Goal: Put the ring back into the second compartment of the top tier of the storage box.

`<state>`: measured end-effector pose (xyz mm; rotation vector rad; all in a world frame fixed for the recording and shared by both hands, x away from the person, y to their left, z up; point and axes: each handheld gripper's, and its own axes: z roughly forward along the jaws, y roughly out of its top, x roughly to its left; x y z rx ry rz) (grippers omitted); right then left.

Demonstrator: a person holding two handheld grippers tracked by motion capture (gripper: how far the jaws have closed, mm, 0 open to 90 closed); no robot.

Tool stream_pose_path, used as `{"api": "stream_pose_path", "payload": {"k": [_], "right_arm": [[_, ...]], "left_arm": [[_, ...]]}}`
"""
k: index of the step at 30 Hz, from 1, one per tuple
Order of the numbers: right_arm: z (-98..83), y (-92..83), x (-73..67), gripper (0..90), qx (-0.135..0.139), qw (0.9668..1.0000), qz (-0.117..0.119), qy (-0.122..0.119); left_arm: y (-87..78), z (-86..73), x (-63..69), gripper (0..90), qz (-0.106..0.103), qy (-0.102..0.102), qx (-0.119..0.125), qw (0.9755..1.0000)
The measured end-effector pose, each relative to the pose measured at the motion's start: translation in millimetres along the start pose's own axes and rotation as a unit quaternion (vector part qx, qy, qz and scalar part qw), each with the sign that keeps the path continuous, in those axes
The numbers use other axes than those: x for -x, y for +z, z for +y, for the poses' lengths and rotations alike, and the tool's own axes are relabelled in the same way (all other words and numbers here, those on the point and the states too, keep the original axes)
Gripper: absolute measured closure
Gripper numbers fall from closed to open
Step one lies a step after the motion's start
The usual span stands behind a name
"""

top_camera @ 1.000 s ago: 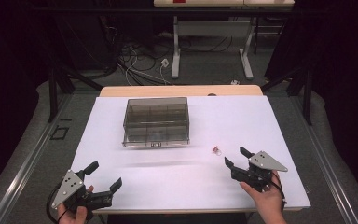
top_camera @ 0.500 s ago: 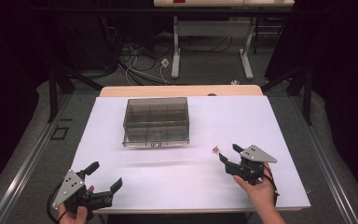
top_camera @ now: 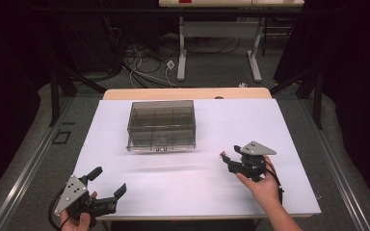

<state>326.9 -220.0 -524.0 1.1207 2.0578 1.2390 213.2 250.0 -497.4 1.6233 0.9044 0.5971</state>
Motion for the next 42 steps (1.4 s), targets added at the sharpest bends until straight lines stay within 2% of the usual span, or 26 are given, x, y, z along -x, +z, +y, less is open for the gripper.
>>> {"api": "stream_pose_path", "payload": {"k": [3,9,15,26,28,33,38,42], "right_arm": [[1.1,6.8,0.9,39.6,-0.027,0.9996,0.004,-0.001],[2.6,18.7,5.2,39.0,-0.069,0.9975,0.009,0.012],[10.3,23.7,7.9,37.6,-0.086,0.9959,0.016,0.025],[24.9,34.3,6.1,37.0,-0.127,0.9917,0.016,0.011],[27.6,35.8,6.9,37.0,-0.132,0.991,0.015,0.015],[33.4,40.5,9.7,38.6,-0.152,0.9879,0.017,0.025],[36.4,45.3,11.8,42.0,-0.179,0.9828,0.017,0.043],[38.2,49.8,13.5,42.3,-0.193,0.98,0.015,0.045]], "left_arm": [[0.5,-0.4,-0.3,0.9,0.0,-0.002,-0.002,1.0],[0.9,-0.5,-0.3,0.9,-0.001,-0.002,-0.003,1.0],[1.7,-0.8,-0.1,0.9,-0.002,-0.001,-0.005,1.0],[3.0,-1.0,0.7,1.1,-0.001,0.004,-0.011,0.9999],[3.5,-1.0,1.3,1.1,-0.002,0.006,-0.011,0.9999],[3.7,-1.0,1.2,1.1,-0.003,0.006,-0.012,0.9999],[3.7,-1.1,1.2,1.2,-0.003,0.006,-0.013,0.9999],[4.1,-1.3,1.7,1.2,-0.003,0.006,-0.014,0.9999]]}}
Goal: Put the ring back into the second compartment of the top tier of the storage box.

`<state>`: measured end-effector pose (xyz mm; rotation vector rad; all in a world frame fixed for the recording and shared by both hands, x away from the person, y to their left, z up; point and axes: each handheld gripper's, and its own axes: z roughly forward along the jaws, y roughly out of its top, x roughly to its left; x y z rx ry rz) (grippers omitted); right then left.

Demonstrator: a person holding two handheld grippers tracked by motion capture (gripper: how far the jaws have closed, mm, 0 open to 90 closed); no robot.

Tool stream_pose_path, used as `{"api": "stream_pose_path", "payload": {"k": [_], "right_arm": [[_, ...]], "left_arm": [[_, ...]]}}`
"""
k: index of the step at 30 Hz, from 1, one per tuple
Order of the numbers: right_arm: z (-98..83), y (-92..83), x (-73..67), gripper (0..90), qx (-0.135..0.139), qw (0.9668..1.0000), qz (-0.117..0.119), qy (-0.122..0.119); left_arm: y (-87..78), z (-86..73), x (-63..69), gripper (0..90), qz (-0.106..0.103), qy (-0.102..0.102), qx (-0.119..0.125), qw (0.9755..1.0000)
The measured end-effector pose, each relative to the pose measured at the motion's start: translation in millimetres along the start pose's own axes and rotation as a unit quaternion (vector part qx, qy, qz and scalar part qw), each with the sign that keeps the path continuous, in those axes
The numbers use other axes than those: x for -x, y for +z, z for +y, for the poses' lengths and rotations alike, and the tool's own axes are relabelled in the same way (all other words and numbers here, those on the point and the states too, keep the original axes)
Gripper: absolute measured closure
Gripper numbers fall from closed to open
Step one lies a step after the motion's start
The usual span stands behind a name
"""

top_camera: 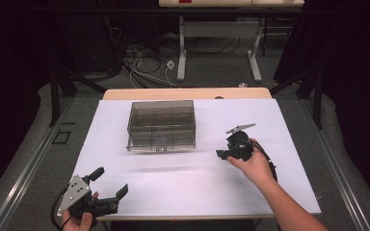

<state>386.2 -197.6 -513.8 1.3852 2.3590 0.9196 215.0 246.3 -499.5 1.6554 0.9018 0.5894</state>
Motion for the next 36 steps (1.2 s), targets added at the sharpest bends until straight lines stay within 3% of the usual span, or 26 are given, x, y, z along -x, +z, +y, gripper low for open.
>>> {"api": "stream_pose_path", "payload": {"k": [2,12,17,18,21,24,25,33,36], "right_arm": [[2.0,1.5,1.5,42.6,-0.011,0.9999,0.0,-0.003],[6.4,13.3,5.6,48.4,-0.059,0.9979,0.005,0.026],[7.6,15.7,7.6,49.1,-0.065,0.9974,-0.003,0.031],[8.2,16.5,7.1,49.4,-0.066,0.997,-0.001,0.042],[9.2,17.9,8.4,51.3,-0.08,0.996,-0.008,0.04],[8.4,21.9,9.3,52.4,-0.069,0.997,-0.004,0.034],[9.2,22.2,7.5,52.4,-0.075,0.9963,-0.009,0.041],[8.1,29.8,7.5,53.0,-0.075,0.9968,-0.011,0.026],[8.6,30.8,6.2,53.0,-0.086,0.9955,-0.015,0.036]], "left_arm": [[0.2,0.0,-0.1,1.3,0.0,0.001,0.001,1.0],[0.5,-0.2,0.2,1.3,-0.001,0.001,-0.002,1.0],[0.5,-0.2,0.3,1.3,0.0,0.002,-0.002,1.0],[0.4,-0.2,0.3,1.3,-0.001,0.002,-0.002,1.0],[0.3,-0.1,0.4,1.3,0.0,0.002,-0.002,1.0],[-0.2,0.0,0.2,1.3,0.0,0.002,-0.002,1.0],[-0.1,-0.1,0.1,1.3,0.0,0.001,-0.001,1.0],[0.2,-0.2,0.1,1.4,0.0,0.003,-0.004,1.0],[0.2,-0.2,-0.2,1.4,0.0,0.003,-0.003,1.0]]}}
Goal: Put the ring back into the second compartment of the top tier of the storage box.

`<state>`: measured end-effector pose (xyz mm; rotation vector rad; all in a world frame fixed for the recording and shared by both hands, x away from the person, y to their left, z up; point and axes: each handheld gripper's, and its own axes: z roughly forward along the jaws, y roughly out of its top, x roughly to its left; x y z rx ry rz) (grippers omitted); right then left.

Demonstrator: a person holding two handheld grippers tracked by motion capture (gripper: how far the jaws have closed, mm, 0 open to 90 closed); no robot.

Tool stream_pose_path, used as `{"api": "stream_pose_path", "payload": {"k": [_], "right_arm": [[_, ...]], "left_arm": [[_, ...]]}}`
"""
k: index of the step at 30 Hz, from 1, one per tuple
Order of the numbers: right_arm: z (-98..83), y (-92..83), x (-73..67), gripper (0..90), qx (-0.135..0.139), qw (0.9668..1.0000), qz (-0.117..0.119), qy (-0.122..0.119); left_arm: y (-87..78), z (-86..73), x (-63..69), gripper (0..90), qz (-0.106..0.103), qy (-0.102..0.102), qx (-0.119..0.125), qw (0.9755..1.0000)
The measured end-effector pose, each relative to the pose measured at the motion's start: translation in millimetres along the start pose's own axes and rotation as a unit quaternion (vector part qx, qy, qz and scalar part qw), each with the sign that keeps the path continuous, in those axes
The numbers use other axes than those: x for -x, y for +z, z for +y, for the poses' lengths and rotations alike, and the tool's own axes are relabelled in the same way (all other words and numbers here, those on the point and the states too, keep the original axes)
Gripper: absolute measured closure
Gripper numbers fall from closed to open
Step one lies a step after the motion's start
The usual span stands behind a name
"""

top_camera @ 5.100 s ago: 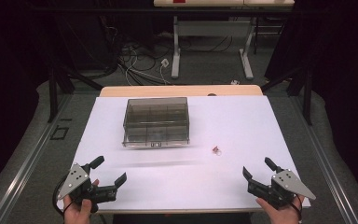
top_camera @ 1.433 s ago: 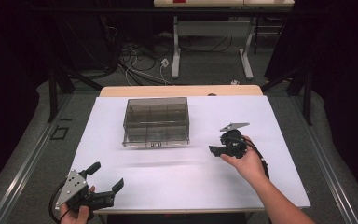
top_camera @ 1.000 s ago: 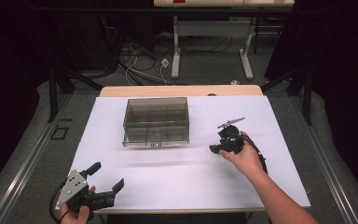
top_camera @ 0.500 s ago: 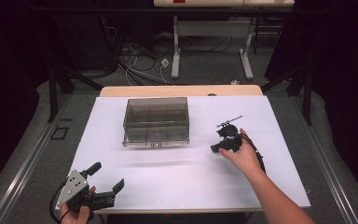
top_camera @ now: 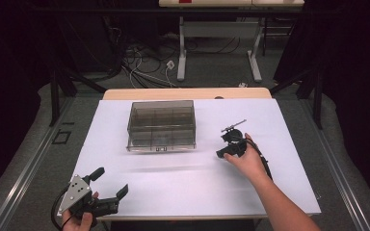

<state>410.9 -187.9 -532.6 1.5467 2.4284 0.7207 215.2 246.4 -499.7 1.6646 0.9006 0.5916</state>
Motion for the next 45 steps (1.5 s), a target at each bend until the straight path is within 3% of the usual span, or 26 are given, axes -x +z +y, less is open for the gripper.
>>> {"api": "stream_pose_path", "payload": {"k": [17,30,34,41,43,45], "right_arm": [[0.4,4.9,0.0,57.7,-0.012,0.9999,-0.003,-0.007],[-0.4,6.0,0.4,64.9,-0.002,0.9998,-0.01,-0.015],[0.1,4.7,0.6,66.6,-0.013,0.9996,-0.017,-0.02],[0.0,4.7,0.9,67.1,-0.011,0.9996,-0.019,-0.019],[-0.9,6.9,1.5,67.1,0.008,0.9997,-0.015,-0.017],[0.1,5.1,1.0,67.2,-0.008,0.9997,-0.017,-0.015]], "left_arm": [[0.1,-0.1,-0.4,1.4,0.0,0.0,-0.001,1.0],[0.8,-0.5,-0.7,1.4,0.0,-0.001,-0.002,1.0],[0.9,-0.5,-0.5,1.4,0.0,-0.001,-0.002,1.0],[1.0,-0.5,-0.6,1.4,0.0,-0.001,-0.003,1.0],[1.2,-0.5,-0.7,1.4,-0.001,0.0,-0.002,1.0],[1.3,-0.5,-0.6,1.4,-0.001,0.0,-0.002,1.0]]}}
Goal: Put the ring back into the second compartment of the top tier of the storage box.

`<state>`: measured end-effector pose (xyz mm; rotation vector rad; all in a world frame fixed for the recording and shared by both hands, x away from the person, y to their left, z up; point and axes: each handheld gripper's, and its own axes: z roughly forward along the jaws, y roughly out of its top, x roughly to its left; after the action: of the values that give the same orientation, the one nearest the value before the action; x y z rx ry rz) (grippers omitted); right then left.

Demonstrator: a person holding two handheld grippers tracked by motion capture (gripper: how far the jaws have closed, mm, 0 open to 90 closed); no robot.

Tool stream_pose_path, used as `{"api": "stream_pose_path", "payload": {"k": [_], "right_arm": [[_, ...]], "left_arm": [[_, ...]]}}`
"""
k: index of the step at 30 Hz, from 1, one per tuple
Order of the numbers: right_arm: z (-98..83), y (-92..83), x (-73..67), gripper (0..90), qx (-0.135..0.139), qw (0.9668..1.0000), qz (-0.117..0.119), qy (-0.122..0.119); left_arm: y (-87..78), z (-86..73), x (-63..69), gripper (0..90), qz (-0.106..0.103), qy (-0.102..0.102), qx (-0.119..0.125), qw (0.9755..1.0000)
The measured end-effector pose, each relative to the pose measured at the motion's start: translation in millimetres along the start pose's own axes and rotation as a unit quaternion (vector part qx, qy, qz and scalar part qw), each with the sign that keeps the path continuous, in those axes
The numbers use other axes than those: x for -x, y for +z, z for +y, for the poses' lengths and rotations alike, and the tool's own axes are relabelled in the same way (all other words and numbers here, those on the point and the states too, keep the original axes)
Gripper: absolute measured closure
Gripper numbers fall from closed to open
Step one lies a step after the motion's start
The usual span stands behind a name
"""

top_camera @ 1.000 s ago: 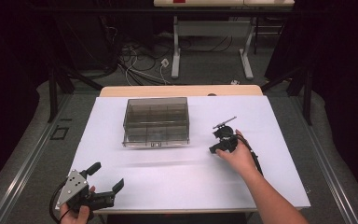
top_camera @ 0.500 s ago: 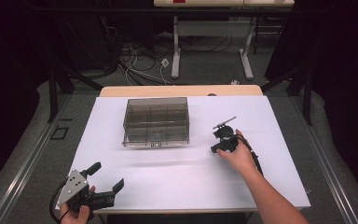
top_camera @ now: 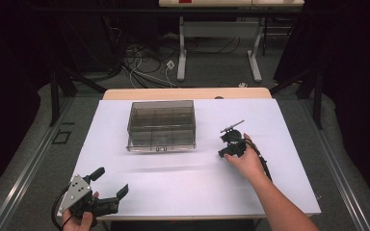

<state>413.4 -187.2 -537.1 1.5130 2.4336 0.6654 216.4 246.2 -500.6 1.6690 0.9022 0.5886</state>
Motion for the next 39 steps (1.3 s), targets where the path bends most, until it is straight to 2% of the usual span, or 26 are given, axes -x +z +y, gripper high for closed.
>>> {"api": "stream_pose_path", "payload": {"k": [9,11,13,15,19,20,23,24,25,26,27,28,29,30,31,32,33,34,35,36,37,38,39], "right_arm": [[0.0,-1.3,0.1,67.6,-0.003,1.0,0.004,0.007],[-0.3,-1.7,-0.1,67.6,0.005,0.9999,0.002,0.011],[0.2,-4.1,0.0,67.6,-0.006,0.9999,0.002,0.01],[-0.4,-3.1,0.1,67.7,0.012,0.9998,0.008,0.013],[-0.1,-7.2,1.6,67.7,0.001,0.9999,0.006,0.01],[-0.3,-7.7,0.8,67.7,0.005,0.9998,0.007,0.018],[-0.5,-9.5,1.8,67.7,0.011,0.9998,0.007,0.015],[-1.1,-8.7,2.3,67.7,0.023,0.9995,0.015,0.018],[-0.3,-11.4,2.4,67.7,0.011,0.9997,0.013,0.02],[-0.4,-11.4,2.4,67.7,0.018,0.9995,0.01,0.025],[0.2,-14.5,4.0,67.7,0.002,0.9998,0.008,0.016],[0.8,-15.7,2.5,67.8,-0.002,0.9995,0.01,0.031],[-0.5,-14.0,4.4,67.7,0.021,0.9994,0.014,0.025],[-0.1,-15.5,4.3,67.8,0.017,0.9993,0.015,0.03],[-0.5,-15.1,4.9,67.8,0.027,0.999,0.016,0.032],[0.3,-18.5,5.7,67.8,0.009,0.9994,0.013,0.029],[-0.2,-17.8,5.9,67.8,0.019,0.9991,0.015,0.035],[-0.7,-18.4,7.9,67.8,0.023,0.9992,0.016,0.028],[-0.7,-19.4,7.3,67.8,0.022,0.9989,0.016,0.037],[-1.0,-20.5,9.3,67.8,0.024,0.9991,0.018,0.03],[-0.6,-21.5,7.5,67.8,0.023,0.9986,0.018,0.045],[-1.9,-21.0,9.0,67.8,0.038,0.9981,0.025,0.042],[-1.5,-23.7,9.6,67.8,0.027,0.9988,0.018,0.037]], "left_arm": [[0.2,-0.1,0.1,1.4,-0.001,-0.002,-0.001,1.0],[0.2,-0.1,0.1,1.4,-0.001,-0.002,-0.001,1.0],[0.1,-0.1,-0.2,1.4,-0.001,0.0,0.0,1.0],[0.1,-0.1,-0.3,1.4,-0.001,-0.001,0.0,1.0],[0.1,-0.1,-0.3,1.4,-0.001,0.0,0.0,1.0],[0.1,-0.1,-0.2,1.4,-0.001,-0.001,0.0,1.0],[0.2,-0.2,0.1,1.4,0.0,-0.002,-0.001,1.0],[0.2,-0.2,0.1,1.4,0.0,-0.002,-0.002,1.0],[0.3,-0.2,0.1,1.4,0.0,-0.002,-0.002,1.0],[0.3,-0.2,0.1,1.4,0.0,-0.002,-0.002,1.0],[0.4,-0.2,0.1,1.4,0.0,-0.002,-0.002,1.0],[0.4,-0.2,0.1,1.4,0.0,-0.002,-0.002,1.0],[0.4,-0.2,0.2,1.4,0.0,-0.002,-0.002,1.0],[0.5,-0.2,0.1,1.5,-0.001,0.0,-0.001,1.0],[0.5,-0.3,0.2,1.4,-0.001,-0.001,-0.001,1.0],[0.5,-0.2,0.2,1.4,-0.001,-0.001,-0.001,1.0],[0.4,-0.3,0.2,1.4,0.0,-0.002,-0.001,1.0],[0.5,-0.3,0.1,1.4,-0.001,-0.002,-0.001,1.0],[0.5,-0.3,0.1,1.4,-0.001,-0.002,-0.002,1.0],[0.5,-0.3,0.1,1.4,-0.001,-0.002,-0.002,1.0],[0.6,-0.3,0.0,1.4,-0.001,-0.002,-0.002,1.0],[0.6,-0.3,0.1,1.4,-0.001,-0.002,-0.003,1.0],[0.6,-0.3,0.2,1.4,-0.001,-0.001,-0.003,1.0]]}}
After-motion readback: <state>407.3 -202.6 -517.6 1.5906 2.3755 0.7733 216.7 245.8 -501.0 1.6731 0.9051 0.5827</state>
